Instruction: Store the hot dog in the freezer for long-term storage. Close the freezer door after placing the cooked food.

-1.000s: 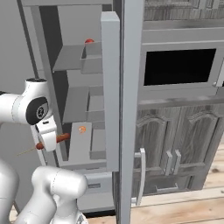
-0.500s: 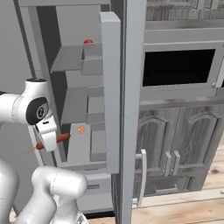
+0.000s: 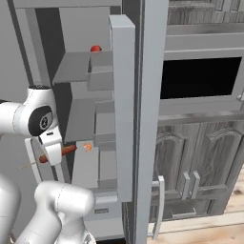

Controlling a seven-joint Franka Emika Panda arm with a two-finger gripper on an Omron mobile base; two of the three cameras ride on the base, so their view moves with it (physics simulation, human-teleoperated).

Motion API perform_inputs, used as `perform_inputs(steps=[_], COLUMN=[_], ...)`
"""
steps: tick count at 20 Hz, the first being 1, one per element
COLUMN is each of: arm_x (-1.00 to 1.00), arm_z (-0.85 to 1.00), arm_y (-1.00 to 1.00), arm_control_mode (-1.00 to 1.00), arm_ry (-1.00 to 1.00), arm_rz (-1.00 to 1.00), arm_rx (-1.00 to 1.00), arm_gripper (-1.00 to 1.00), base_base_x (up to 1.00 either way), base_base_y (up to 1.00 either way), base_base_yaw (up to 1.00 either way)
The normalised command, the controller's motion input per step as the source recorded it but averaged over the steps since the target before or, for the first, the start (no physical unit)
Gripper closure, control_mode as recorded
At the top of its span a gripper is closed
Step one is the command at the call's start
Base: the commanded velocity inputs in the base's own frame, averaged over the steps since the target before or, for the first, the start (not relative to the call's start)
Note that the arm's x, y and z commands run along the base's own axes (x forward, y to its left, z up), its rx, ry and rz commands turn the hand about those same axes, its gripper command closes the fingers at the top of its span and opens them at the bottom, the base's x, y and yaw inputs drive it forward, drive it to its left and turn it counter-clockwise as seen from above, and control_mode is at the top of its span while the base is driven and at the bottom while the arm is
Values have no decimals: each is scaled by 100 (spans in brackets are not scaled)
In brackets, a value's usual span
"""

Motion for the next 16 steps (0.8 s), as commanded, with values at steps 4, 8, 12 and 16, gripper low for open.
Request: perform_inputs(steps=[4,8,12,16], arm_x=[0,0,0,1], arm_z=[0,0,0,0], arm_y=[0,0,0,0], arm_control_mode=[100,100,100,-100], arm_ry=[0,0,0,0], arm_rz=[0,0,0,0], arm_rx=[0,0,0,0], arm_gripper=[100,100,100,100], base_base_x=[37,7,0,2], base_base_y=[-10,-1,0,0], base_base_yaw=[0,0,0,0])
